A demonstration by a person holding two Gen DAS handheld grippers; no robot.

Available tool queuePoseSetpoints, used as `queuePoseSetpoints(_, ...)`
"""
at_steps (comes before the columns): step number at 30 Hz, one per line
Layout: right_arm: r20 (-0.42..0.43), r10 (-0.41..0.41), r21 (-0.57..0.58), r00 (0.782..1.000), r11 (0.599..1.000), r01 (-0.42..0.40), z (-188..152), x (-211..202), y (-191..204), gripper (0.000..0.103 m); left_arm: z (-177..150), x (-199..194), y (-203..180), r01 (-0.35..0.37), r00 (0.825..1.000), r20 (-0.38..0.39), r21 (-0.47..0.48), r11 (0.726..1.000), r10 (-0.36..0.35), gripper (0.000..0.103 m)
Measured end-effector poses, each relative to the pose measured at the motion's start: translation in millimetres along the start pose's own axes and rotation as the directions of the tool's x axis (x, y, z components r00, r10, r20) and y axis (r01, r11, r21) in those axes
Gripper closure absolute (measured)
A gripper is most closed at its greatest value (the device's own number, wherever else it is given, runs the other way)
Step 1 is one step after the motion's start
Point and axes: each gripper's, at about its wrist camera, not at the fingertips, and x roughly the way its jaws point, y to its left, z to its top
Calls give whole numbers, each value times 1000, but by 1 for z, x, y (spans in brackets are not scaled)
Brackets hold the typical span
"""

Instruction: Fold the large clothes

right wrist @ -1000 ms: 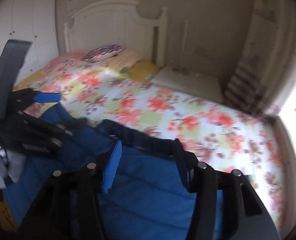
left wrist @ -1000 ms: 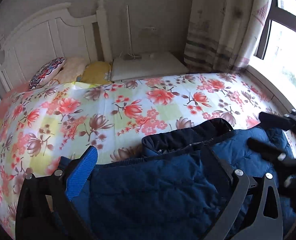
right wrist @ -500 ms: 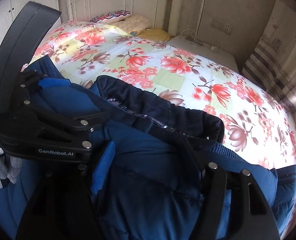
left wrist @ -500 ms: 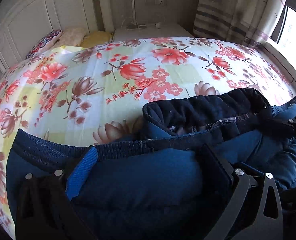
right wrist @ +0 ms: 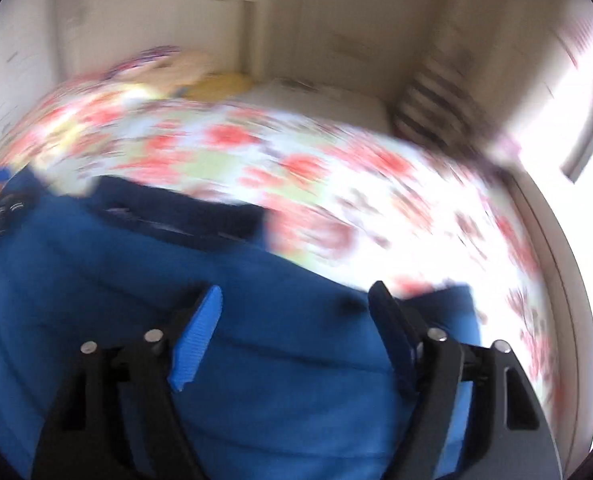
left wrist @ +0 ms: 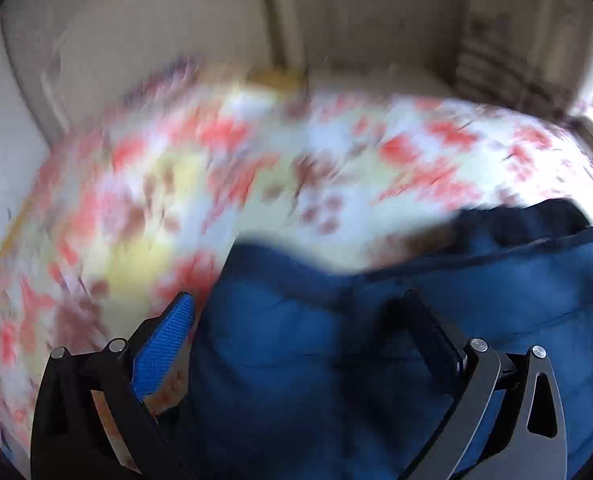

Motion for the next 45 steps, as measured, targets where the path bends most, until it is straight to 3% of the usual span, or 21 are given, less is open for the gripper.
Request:
queuePoseSetpoints(2, -17, 118, 106, 993, 988, -116, -4, 14, -24, 23, 3, 18, 15, 107, 992, -62, -87, 990, -112, 4)
queuePoseSetpoints(8, 0, 175, 151, 985, 973, -173, -7, 19, -32, 22, 4, 21, 21, 124, 990, -48, -129, 984, -132, 4)
queuePoseSetpoints(9, 11, 197, 170, 980, 966, -196, -8, 17, -36, 22, 3, 18, 21, 105, 993, -38, -138, 985, -111, 4)
queuePoseSetpoints(11, 14, 119, 170, 993, 978, -119, -7, 6, -30, 32, 1, -6, 14, 2, 1000, 11, -118, 993, 0, 5)
queuePoseSetpoints(12, 31, 55, 133, 998, 989, -59, -5, -6, -18, 31, 3, -23, 7, -5, 998, 54, -104, 995, 11, 5)
queuePoseSetpoints(13, 67, 44, 77, 997, 996, -49, -4, -21, 0, 31, 2, -36, 2, 25, 996, 90, -94, 995, -17, 5)
queuePoseSetpoints(14, 90, 62, 36, 994, 997, -66, -3, -30, 13, 31, 3, -55, -12, 71, 989, 136, -67, 995, -61, 4)
queuePoseSetpoints(16, 113, 117, -111, 987, 988, -104, -3, -46, 63, 29, 3, -74, -46, 63, 983, 174, 19, 998, -65, 4)
queuePoseSetpoints(19, 59, 145, -329, 988, 937, -118, -13, -36, 125, 28, -3, -56, -90, 17, 991, 127, 152, 988, -36, 4)
queuePoseSetpoints(21, -8, 71, -416, 997, 907, -68, -23, -10, 150, 27, -9, -13, -102, 8, 1000, 15, 183, 983, -11, 4)
queuePoseSetpoints(24, -52, 149, -319, 987, 934, -158, -15, 0, 132, 23, -6, -5, -83, 100, 995, -3, 81, 992, -100, 4)
queuePoseSetpoints(27, -52, 186, -255, 981, 947, -193, -14, 1, 116, 23, -8, -10, -82, 98, 995, 17, 80, 992, -99, 4)
queuePoseSetpoints(30, 15, 56, -223, 998, 973, -51, -14, -16, 101, 23, -20, -38, -79, -14, 996, 91, 122, 992, 3, 4)
queuePoseSetpoints(32, 64, 0, -104, 998, 995, 7, -19, -36, 63, 22, -31, -59, -58, -72, 988, 142, 99, 992, 58, 4)
queuePoseSetpoints(35, 20, -85, 51, 996, 995, 84, -35, -36, 2, 21, -45, -54, -19, -135, 986, 96, 16, 991, 133, 4)
queuePoseSetpoints(36, -9, -83, 93, 997, 992, 83, -43, -30, -13, 17, -50, -43, -3, -106, 992, 61, -40, 994, 108, 4)
queuePoseSetpoints(38, -2, 50, 214, 999, 976, -48, -56, -19, -40, 15, -52, -29, 22, 35, 999, 15, -154, 988, -33, 4)
queuePoseSetpoints(41, 7, 57, 217, 998, 974, -57, -56, -19, -41, 15, -49, -25, 29, 58, 998, 2, -193, 979, -59, 4)
queuePoseSetpoints(43, 5, 25, 187, 1000, 982, -26, -53, -22, -34, 15, -48, -32, 26, 2, 1000, 23, -180, 984, 2, 4)
queuePoseSetpoints(44, 12, -6, 183, 1000, 983, 4, -53, -29, -30, 16, -52, -45, 20, -72, 995, 56, -171, 983, 83, 4)
queuePoseSetpoints(45, 23, -34, 184, 999, 983, 29, -55, -41, -26, 16, -55, -59, 15, -106, 989, 85, -160, 981, 120, 4)
